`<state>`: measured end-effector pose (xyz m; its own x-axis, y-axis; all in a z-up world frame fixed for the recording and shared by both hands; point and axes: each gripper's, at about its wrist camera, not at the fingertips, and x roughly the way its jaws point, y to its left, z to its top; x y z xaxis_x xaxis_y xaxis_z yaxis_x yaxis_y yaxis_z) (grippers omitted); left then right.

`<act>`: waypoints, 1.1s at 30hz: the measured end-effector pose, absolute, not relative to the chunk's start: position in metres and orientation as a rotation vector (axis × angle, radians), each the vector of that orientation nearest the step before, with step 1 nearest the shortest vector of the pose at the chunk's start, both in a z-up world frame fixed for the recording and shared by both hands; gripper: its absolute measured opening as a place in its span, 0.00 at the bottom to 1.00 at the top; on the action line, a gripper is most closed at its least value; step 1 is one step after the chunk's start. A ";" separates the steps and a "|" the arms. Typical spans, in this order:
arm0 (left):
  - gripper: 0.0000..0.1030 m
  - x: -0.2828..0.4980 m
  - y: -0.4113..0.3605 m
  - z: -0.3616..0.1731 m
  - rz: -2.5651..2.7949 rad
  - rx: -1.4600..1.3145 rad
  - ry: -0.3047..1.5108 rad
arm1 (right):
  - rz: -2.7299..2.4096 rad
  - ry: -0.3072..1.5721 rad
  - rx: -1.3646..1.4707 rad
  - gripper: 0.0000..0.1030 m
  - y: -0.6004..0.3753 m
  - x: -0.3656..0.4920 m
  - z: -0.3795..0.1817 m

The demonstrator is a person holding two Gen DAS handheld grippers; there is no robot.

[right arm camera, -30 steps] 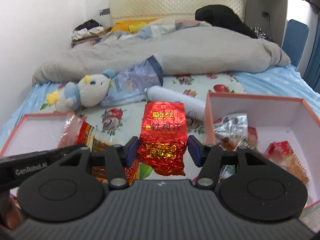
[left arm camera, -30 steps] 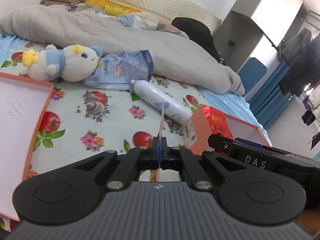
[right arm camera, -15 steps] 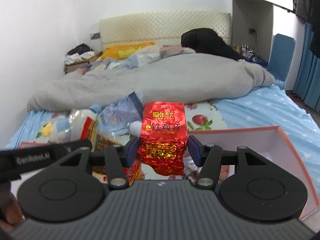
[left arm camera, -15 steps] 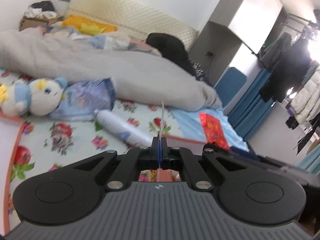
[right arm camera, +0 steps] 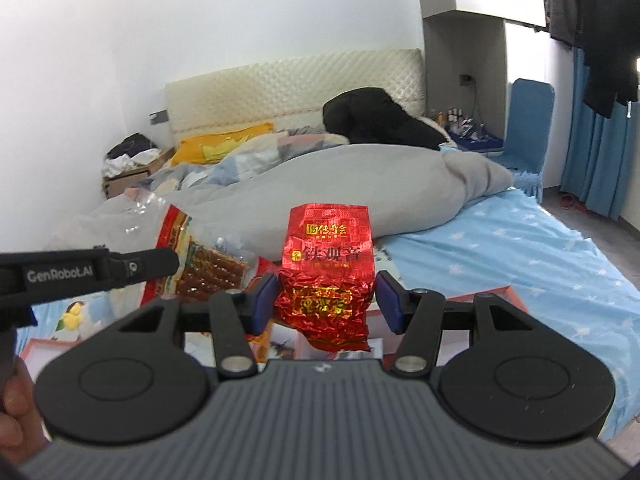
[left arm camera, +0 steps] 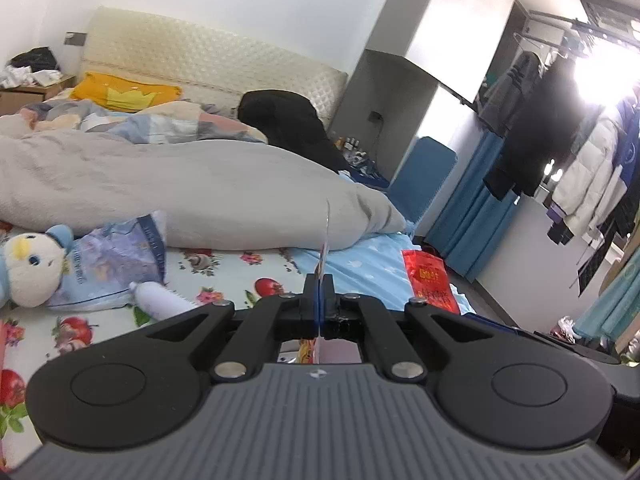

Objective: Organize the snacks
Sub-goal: 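Carry both held packets over the larger white box, then open both tools to drop the packets into the box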

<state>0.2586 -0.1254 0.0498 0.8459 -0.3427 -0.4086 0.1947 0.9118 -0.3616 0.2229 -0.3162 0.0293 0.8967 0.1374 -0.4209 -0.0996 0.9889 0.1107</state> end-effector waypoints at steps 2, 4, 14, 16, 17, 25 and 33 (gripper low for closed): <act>0.01 0.266 -0.136 0.048 -0.306 -0.312 0.498 | 0.104 0.453 0.089 0.55 -0.325 0.226 0.025; 0.01 0.273 -0.150 0.042 -0.321 -0.290 0.521 | 0.083 0.472 0.095 0.55 -0.335 0.230 0.017; 0.01 0.310 -0.211 -0.025 -0.407 -0.190 0.710 | -0.010 0.665 0.093 0.55 -0.367 0.246 -0.051; 0.01 0.317 -0.218 -0.041 -0.416 -0.176 0.752 | -0.024 0.709 0.103 0.55 -0.372 0.246 -0.066; 0.01 0.320 -0.220 -0.048 -0.420 -0.171 0.774 | -0.028 0.725 0.110 0.55 -0.374 0.246 -0.072; 0.01 0.332 -0.228 -0.087 -0.452 -0.153 0.890 | -0.038 0.811 0.140 0.56 -0.381 0.247 -0.103; 0.37 0.331 -0.222 -0.081 -0.409 -0.127 0.934 | -0.044 0.815 0.197 0.77 -0.386 0.250 -0.101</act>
